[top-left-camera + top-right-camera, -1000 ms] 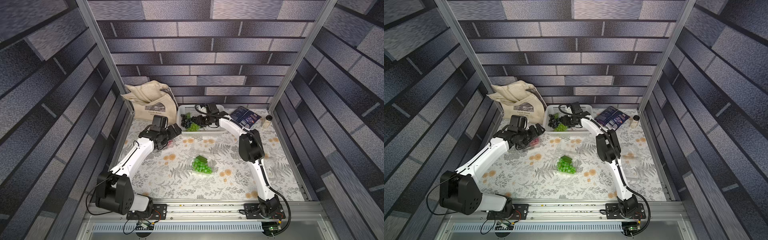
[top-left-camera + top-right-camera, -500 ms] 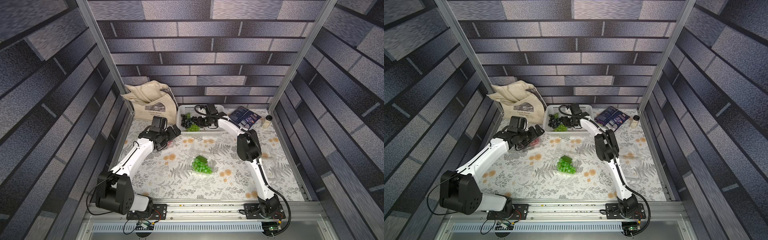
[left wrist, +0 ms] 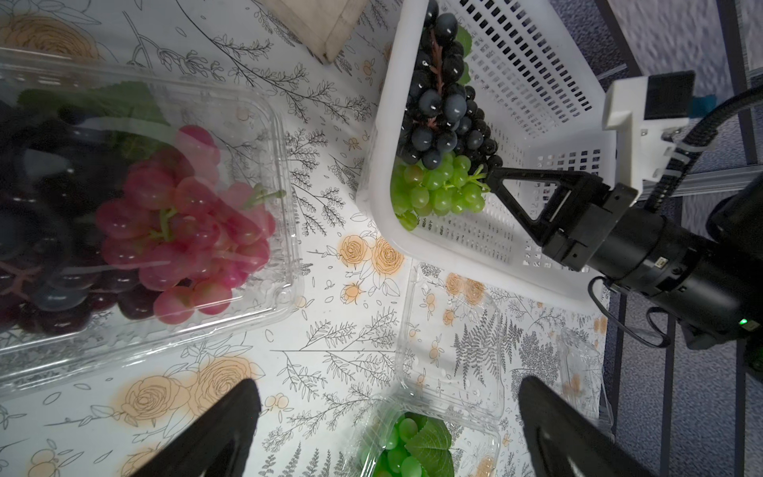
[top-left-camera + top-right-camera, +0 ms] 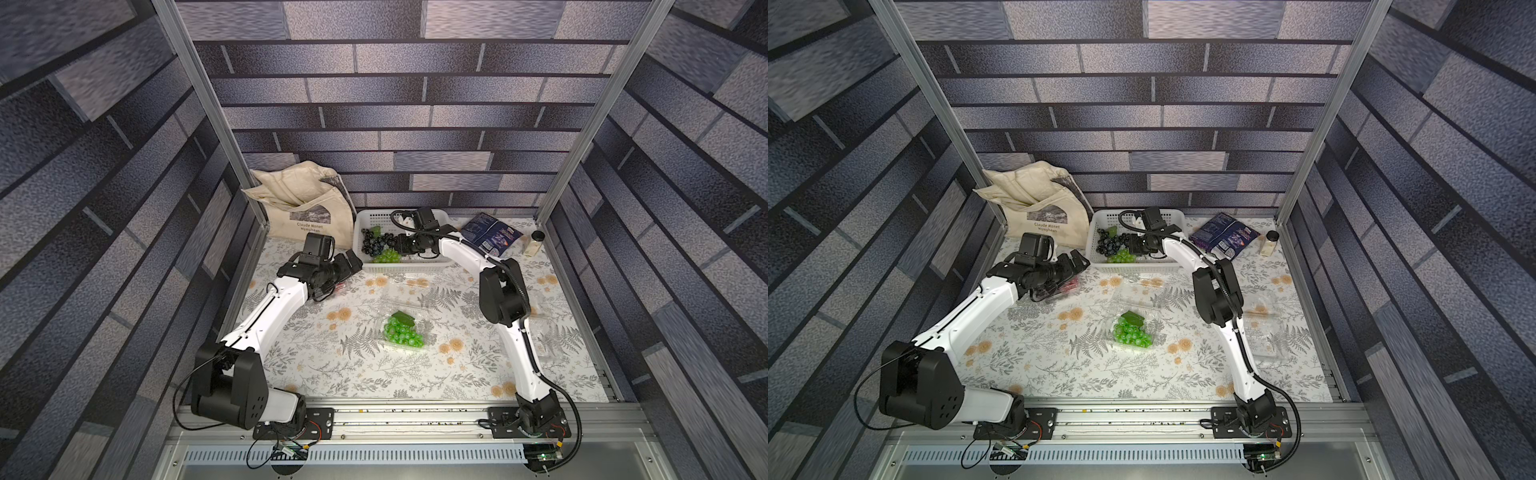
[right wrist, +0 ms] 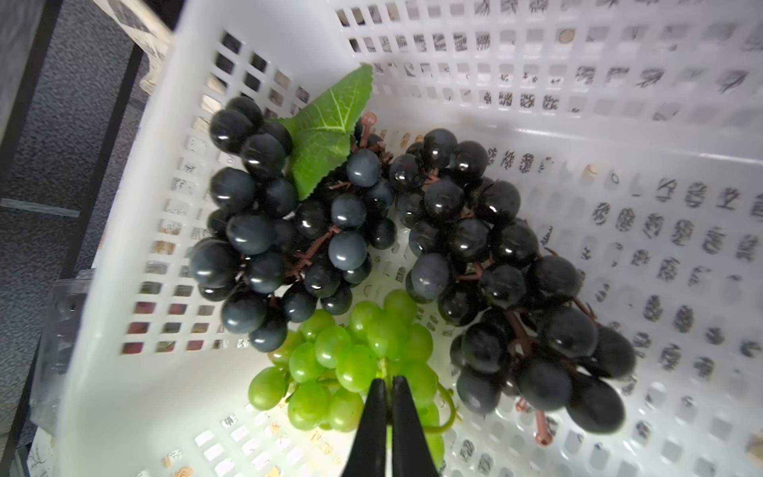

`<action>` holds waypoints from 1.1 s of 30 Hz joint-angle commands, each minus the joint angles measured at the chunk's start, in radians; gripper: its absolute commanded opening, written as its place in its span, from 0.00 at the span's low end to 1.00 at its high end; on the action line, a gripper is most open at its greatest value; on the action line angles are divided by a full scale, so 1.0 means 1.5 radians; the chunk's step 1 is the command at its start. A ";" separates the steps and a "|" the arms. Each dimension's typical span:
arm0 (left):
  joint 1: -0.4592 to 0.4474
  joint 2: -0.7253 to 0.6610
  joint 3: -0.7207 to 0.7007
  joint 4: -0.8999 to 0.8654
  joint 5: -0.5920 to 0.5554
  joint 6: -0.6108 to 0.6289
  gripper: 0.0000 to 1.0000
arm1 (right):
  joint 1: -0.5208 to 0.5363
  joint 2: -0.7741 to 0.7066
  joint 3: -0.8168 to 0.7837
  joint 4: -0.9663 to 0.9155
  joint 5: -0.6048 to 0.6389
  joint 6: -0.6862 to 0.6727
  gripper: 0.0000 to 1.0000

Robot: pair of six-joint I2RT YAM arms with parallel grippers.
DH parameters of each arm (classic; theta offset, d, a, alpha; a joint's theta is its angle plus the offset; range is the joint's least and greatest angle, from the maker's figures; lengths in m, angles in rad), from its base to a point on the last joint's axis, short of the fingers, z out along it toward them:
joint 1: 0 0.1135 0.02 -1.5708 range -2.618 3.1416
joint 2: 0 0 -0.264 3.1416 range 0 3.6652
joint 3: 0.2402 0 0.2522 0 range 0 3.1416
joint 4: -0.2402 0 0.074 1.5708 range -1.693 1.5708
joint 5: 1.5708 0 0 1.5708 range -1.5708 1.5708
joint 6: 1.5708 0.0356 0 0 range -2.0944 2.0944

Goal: Pack grapes into containers
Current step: Pick up the grape from the basket.

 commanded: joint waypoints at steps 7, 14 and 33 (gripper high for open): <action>0.003 -0.049 -0.020 -0.001 -0.001 0.001 1.00 | -0.002 -0.147 -0.052 0.064 0.005 -0.022 0.00; 0.003 -0.074 -0.031 -0.003 -0.008 -0.003 1.00 | -0.002 -0.211 -0.076 0.055 0.012 -0.043 0.00; -0.067 -0.127 -0.054 0.003 -0.030 -0.021 1.00 | 0.021 -0.527 -0.323 0.007 0.038 -0.086 0.00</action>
